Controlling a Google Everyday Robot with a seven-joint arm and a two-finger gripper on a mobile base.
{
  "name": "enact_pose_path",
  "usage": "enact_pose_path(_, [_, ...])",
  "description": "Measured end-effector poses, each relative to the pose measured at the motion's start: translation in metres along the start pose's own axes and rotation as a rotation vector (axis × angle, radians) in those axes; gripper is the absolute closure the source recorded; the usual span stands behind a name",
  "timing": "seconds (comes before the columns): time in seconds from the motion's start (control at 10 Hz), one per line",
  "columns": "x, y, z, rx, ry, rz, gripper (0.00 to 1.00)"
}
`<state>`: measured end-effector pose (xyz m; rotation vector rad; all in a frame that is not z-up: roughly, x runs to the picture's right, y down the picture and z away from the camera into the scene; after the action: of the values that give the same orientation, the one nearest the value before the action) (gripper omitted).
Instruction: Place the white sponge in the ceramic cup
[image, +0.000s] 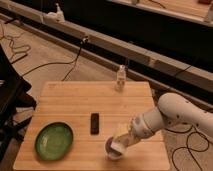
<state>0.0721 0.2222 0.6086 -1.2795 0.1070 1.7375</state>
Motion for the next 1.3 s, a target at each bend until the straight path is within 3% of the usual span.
enact_pose_path(0.5, [0.003,0.0,0.019,0.028,0.059,-0.002,1.0])
enact_pose_path(0.7, [0.002,0.0,0.023,0.035,0.071,0.002,0.89])
enact_pose_path(1.3, [-0.005,-0.011,0.031,0.046,0.091,0.041,0.26])
